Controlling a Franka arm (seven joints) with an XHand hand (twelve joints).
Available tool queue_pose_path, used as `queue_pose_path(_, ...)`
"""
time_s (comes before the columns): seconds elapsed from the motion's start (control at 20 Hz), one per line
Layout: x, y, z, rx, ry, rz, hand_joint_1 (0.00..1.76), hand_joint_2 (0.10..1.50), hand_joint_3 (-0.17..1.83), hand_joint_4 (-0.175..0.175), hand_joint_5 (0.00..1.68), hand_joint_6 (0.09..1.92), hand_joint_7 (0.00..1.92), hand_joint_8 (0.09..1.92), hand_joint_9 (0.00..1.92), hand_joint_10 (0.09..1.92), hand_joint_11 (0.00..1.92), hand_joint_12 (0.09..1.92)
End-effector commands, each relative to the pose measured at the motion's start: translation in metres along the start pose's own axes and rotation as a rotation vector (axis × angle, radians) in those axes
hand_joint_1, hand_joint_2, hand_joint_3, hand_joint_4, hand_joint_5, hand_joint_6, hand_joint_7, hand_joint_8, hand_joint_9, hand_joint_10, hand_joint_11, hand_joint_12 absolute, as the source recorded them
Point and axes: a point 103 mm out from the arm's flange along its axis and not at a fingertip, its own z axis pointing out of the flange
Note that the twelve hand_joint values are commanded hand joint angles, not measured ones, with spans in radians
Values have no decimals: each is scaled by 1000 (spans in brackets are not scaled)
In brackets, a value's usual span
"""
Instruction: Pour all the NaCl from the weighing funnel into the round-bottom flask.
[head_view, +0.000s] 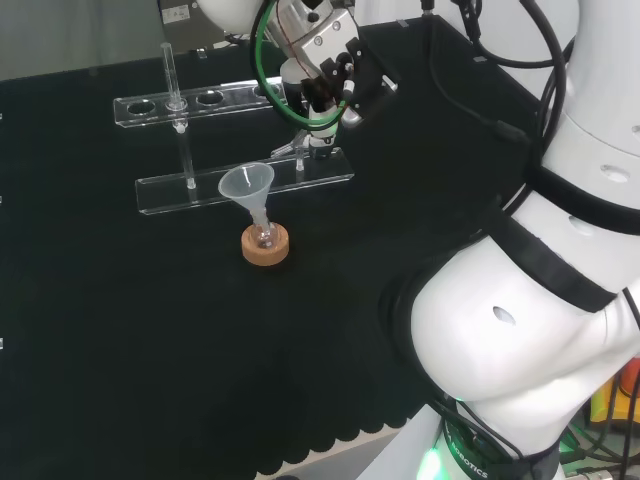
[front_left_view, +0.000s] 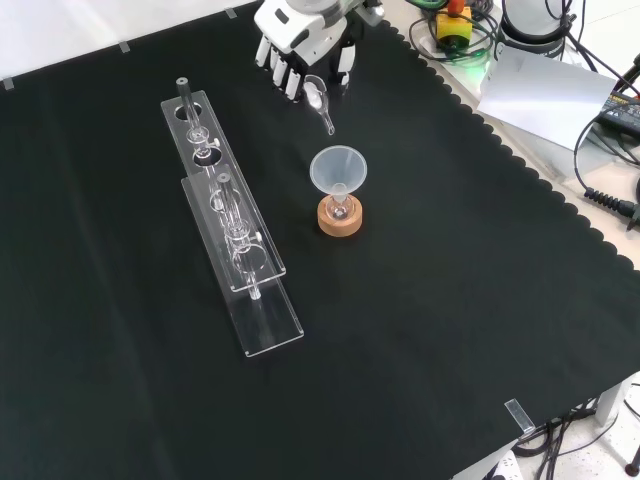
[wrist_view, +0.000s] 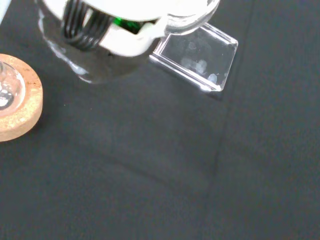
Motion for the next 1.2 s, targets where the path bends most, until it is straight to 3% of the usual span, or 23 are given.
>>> queue_pose_path(0.05,8,0,-7,17,-59,18,1089,704,682,175,1143,910,992,648,1196,412,834,1044)
queue_pose_path(0.7,19,4,-15,50,-126,2,1090,702,685,175,1145,909,977,641,1197,408,834,1045)
queue_pose_path(1.2,21,7,-18,54,-124,1,1090,701,687,175,1145,909,970,640,1194,405,834,1044)
